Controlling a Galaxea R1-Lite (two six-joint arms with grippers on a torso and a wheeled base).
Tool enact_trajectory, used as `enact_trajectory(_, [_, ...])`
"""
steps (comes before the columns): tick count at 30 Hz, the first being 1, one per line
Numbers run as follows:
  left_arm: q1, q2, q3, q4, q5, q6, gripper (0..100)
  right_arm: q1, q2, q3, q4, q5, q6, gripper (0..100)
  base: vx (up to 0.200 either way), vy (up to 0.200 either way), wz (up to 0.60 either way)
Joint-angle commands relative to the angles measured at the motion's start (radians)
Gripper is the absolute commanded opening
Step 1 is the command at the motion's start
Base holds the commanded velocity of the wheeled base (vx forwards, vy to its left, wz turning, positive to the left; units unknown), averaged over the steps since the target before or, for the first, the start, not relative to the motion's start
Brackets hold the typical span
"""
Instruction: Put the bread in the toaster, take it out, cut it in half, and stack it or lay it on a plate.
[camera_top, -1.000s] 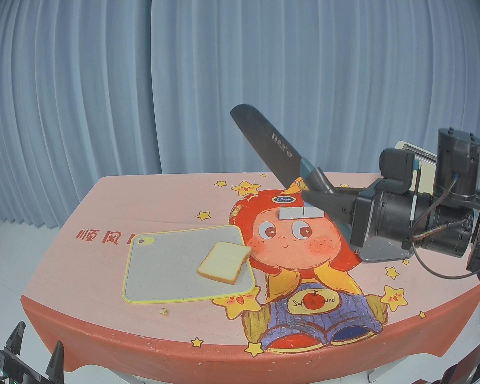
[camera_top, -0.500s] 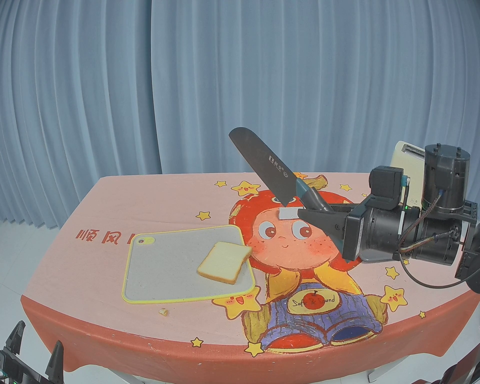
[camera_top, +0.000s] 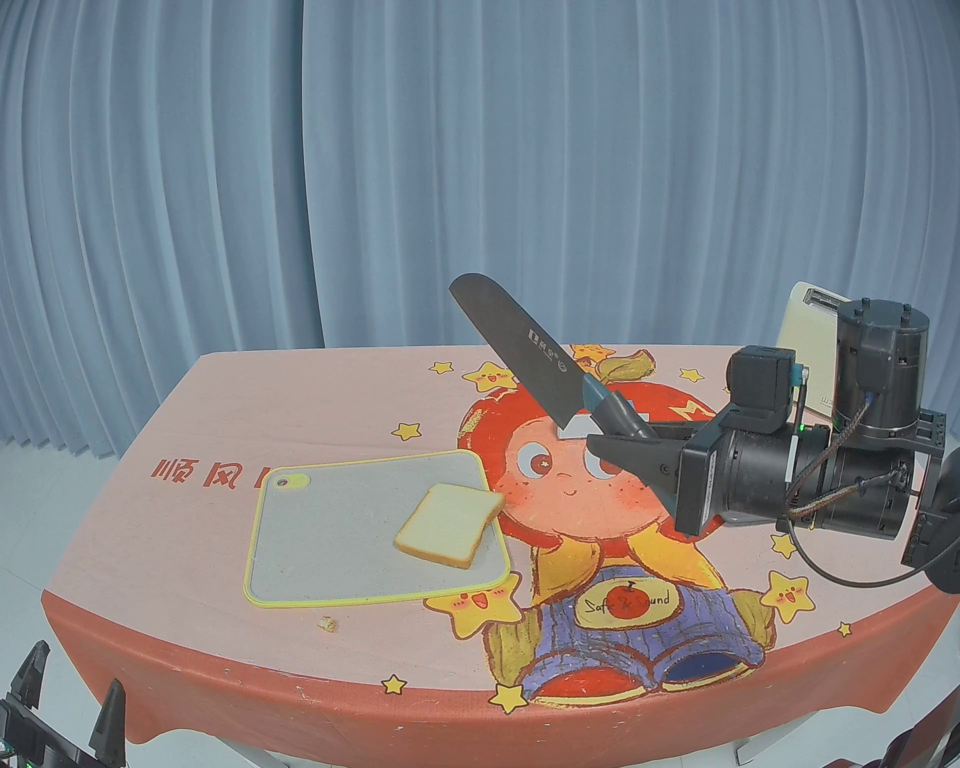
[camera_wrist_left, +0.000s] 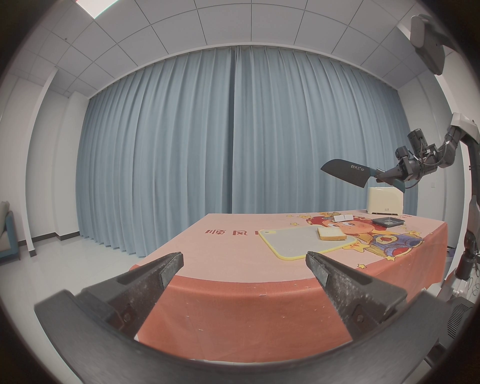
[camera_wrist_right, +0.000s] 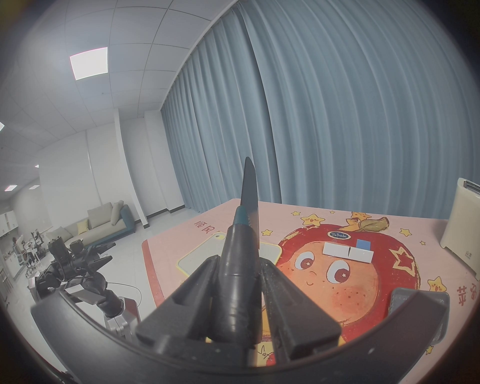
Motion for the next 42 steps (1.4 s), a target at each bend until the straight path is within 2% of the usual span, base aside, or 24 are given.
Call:
enact_trajectory(1, [0.0,0.0,0.018,-0.003,-0.001,0.001,100,-0.002,0.004,-0.001,0.001,0.0,0.001,0,0.0,0.0,0.0])
enact_trajectory(16, [0.0,0.0,0.018,-0.011,0.002,0.002,100,-0.008,0.016,0.002,-0.001,-0.001,0.0,0,0.0,0.0,0.0])
enact_trajectory(17, [0.0,0.0,0.018,-0.02,0.005,0.002,100,-0.009,0.016,0.002,0.001,-0.001,0.0,0,0.0,0.0,0.0])
enact_trajectory(21, [0.0,0.0,0.018,-0.19,0.014,0.01,100,-0.002,0.019,0.015,0.001,-0.001,0.0,0,0.0,0.0,0.0])
enact_trajectory(25, [0.0,0.0,0.018,-0.215,0.007,0.016,100,0.007,0.031,0.016,0.001,-0.001,0.0,0,0.0,0.0,0.0])
enact_trajectory(26, [0.0,0.0,0.018,-0.217,-0.002,0.015,100,0.009,0.031,0.016,0.001,-0.001,0.0,0,0.0,0.0,0.0])
enact_trajectory(29, [-0.007,0.004,-0.011,-0.212,-0.078,0.015,100,0.012,0.031,0.018,0.001,-0.001,0.0,0,0.0,0.0,0.0])
enact_trajectory(31, [-0.012,0.037,-0.036,-0.206,-0.108,0.015,100,0.012,0.034,0.016,0.001,-0.001,0.0,0,0.0,0.0,0.0])
enact_trajectory(37, [-0.041,0.238,-0.099,-0.226,-0.131,0.03,100,0.035,0.034,0.021,0.001,-0.003,0.0,0,0.0,0.0,0.0])
enact_trajectory(42, [-0.05,0.422,-0.202,-0.256,-0.171,0.033,100,0.041,0.034,0.031,0.001,-0.004,0.0,0,0.0,0.0,0.0])
